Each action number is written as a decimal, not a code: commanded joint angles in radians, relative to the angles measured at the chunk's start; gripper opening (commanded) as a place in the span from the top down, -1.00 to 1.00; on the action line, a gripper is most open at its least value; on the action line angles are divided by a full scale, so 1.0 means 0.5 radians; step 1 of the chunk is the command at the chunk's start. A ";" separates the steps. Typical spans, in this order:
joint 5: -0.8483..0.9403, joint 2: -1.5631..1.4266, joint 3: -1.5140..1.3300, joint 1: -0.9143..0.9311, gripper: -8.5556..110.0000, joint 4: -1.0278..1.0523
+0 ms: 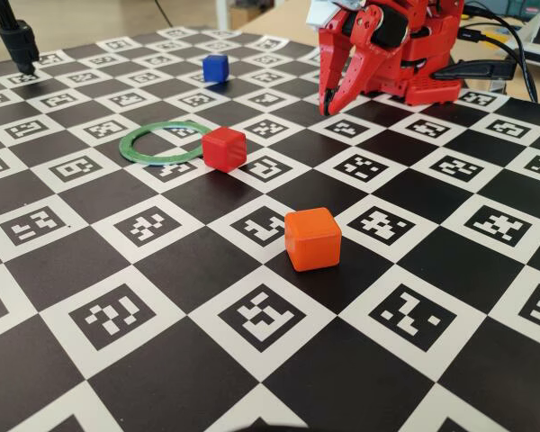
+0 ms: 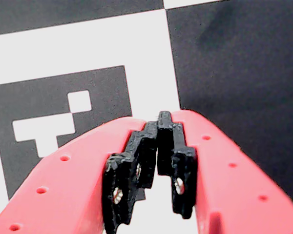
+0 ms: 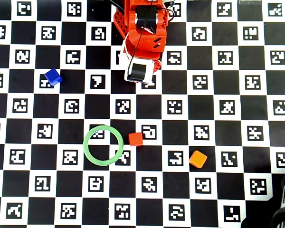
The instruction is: Grab the red cube then put it in the green circle then put the blue cube on top and finally the orange cube on top
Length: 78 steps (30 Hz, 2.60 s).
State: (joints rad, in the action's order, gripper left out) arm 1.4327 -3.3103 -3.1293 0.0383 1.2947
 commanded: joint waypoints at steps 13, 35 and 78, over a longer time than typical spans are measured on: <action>0.046 -0.098 -0.101 -0.006 0.95 0.110; 0.046 -0.098 -0.101 -0.006 0.95 0.110; -0.104 0.114 0.107 -0.015 0.95 -0.319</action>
State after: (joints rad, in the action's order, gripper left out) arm 1.4189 -3.2904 -3.1232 0.0399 1.1842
